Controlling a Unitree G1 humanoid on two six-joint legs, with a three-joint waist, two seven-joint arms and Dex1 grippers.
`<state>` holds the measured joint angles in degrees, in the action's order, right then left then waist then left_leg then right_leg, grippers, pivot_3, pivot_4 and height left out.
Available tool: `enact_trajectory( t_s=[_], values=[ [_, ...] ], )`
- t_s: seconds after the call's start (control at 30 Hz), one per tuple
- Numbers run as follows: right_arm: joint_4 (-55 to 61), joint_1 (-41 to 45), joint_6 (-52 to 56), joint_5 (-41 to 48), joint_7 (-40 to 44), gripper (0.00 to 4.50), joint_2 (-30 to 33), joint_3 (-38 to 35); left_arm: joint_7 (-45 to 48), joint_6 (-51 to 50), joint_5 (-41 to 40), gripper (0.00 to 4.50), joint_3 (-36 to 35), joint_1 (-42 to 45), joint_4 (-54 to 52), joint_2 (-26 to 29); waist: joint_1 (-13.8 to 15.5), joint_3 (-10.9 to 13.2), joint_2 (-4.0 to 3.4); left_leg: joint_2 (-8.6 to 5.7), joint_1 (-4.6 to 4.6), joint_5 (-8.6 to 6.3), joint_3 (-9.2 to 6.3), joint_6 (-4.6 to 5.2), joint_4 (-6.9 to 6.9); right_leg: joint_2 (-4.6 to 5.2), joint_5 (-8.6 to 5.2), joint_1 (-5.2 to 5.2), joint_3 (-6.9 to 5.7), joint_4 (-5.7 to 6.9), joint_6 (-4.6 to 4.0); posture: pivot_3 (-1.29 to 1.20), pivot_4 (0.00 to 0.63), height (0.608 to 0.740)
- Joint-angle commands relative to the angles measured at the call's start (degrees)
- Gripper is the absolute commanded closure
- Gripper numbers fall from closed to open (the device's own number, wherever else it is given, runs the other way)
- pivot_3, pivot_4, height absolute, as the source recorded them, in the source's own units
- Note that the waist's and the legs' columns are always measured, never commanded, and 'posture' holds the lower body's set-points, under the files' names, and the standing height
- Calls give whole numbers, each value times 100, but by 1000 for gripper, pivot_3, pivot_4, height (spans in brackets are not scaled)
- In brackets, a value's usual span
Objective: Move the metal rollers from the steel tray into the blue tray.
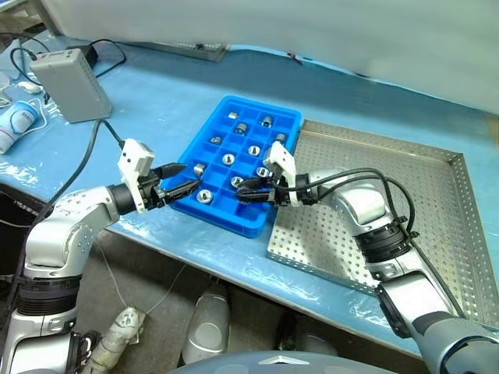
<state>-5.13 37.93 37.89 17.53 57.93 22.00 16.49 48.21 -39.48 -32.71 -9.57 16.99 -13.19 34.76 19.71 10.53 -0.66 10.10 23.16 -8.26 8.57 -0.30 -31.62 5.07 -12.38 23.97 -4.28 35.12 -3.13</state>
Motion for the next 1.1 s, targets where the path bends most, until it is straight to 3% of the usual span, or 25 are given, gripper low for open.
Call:
enact_trajectory(
  t_s=[0.03,0.1,0.33,0.47,0.63,0.83,1.1],
  values=[
    [218,-63,-146,-35,50,3335,87,-3,-18,9,-130,885,33,157,-184,-4,13,0,0,0,2,1,0,-1,0,-2,0,2,2,0,0,516,150,740],
    [302,-186,-184,-54,128,3335,156,56,-17,19,-136,885,73,197,-154,-16,19,0,1,1,1,1,0,-2,2,-4,0,2,3,0,0,511,150,740],
    [460,-289,148,208,145,1026,180,-101,55,111,-70,885,236,484,145,-34,9,-1,1,-1,-4,5,0,-6,5,-5,0,2,8,2,2,469,150,740],
    [521,-282,-5,47,-110,1026,299,-241,110,220,-8,885,374,703,373,-120,9,-1,1,-1,-7,8,0,-11,5,-5,-8,2,9,10,16,430,150,740],
    [774,-308,148,360,-603,1026,400,-1077,184,424,95,885,613,1011,752,-402,8,-1,1,-4,-3,11,0,-14,-4,-3,0,2,10,16,5,377,150,740],
    [1171,-991,-439,89,-1604,1026,461,-1893,292,1026,547,885,1020,1713,1959,-940,-61,-4,5,-4,-4,23,2,-33,-5,-5,1,3,14,23,3,251,150,740],
    [1761,-1932,-502,-253,-3184,1026,418,-2854,694,1831,996,885,1379,2624,3457,-1661,-510,-5,6,-11,8,24,3,-32,-20,-2,4,4,15,21,10,112,150,740]
  ],
)
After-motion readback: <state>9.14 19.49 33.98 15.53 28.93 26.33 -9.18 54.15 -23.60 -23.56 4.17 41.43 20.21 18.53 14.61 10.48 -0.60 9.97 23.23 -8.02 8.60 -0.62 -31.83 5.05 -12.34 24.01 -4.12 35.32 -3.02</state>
